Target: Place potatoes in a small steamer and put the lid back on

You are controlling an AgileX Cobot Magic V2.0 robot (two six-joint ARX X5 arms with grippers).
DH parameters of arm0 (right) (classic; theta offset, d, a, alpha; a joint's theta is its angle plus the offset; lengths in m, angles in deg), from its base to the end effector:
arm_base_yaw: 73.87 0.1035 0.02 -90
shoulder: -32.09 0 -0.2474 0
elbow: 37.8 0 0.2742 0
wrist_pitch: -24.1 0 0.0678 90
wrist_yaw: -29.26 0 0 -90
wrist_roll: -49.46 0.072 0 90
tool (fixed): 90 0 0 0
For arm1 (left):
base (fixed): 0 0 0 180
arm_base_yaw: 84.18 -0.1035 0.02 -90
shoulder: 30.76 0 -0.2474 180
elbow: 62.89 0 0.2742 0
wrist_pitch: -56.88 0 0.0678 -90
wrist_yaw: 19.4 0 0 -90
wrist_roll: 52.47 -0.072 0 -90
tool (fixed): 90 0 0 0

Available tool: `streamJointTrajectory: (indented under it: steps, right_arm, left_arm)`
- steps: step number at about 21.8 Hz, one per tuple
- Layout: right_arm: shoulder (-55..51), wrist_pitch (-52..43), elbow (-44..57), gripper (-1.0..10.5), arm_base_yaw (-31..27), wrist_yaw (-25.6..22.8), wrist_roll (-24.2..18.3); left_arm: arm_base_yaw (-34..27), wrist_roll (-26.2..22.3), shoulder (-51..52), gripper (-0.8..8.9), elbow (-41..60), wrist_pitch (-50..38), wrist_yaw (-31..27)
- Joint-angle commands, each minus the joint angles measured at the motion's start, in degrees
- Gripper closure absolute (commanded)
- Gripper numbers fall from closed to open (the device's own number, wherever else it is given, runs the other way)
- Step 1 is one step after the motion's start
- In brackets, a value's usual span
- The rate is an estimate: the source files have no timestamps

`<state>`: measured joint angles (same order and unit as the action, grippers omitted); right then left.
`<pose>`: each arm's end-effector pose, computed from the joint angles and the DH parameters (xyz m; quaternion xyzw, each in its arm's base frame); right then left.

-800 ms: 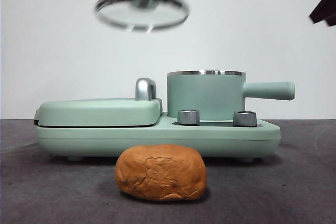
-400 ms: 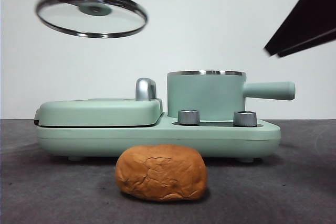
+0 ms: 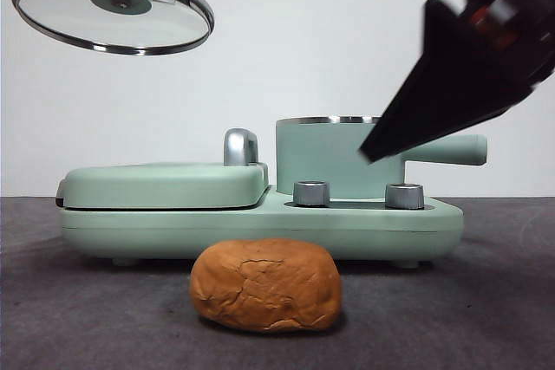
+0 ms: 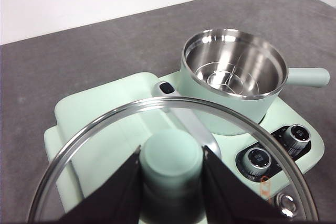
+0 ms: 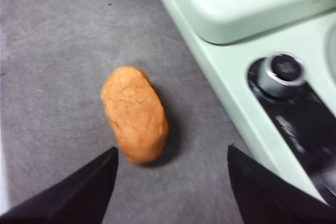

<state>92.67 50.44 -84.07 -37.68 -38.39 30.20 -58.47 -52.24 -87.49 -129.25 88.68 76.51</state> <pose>0.1986 0.1792 0.1637 -0.1781 0.2633 0.5097 0.7995 0.2524 -0.1298 0.3036 0.0312 0.1899 -0.2670 0.9443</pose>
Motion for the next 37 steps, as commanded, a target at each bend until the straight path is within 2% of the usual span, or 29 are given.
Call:
streamJointTrajectory:
  steps: [1,8,15,19,23,31,37]
  right_arm:
    - [3.82,-2.86,-1.01,6.1,2.03,0.35,-0.28]
    - [12.57,-9.75,-1.01,5.5,5.22,0.33,-0.26]
    - [19.63,-14.36,-1.01,5.5,7.17,0.31,0.2]
    - [24.22,-17.75,-1.01,5.6,8.41,-0.15,3.48]
    - [25.14,-18.8,-1.01,6.4,9.86,-2.27,8.13]
    - [23.19,-17.88,-1.01,6.5,10.14,-2.86,18.64]
    - [16.76,-13.97,-1.01,6.8,10.08,-2.89,19.91]
  left_arm:
    - [0.26,0.48,0.09,8.03,-0.74,-1.57,0.04]
    - [0.26,0.48,0.09,8.03,-0.74,-1.55,0.04]
    - [0.11,0.15,0.09,8.03,-0.74,-1.55,0.02]
    - [0.11,-4.15,0.07,8.03,-0.74,-0.63,0.04]
    - [0.11,-4.11,0.09,8.03,-0.74,-0.33,0.04]
    - [0.11,-4.13,0.09,8.03,-0.76,-0.76,0.04]
    - [0.11,-4.11,0.07,8.03,-0.74,-0.74,0.04]
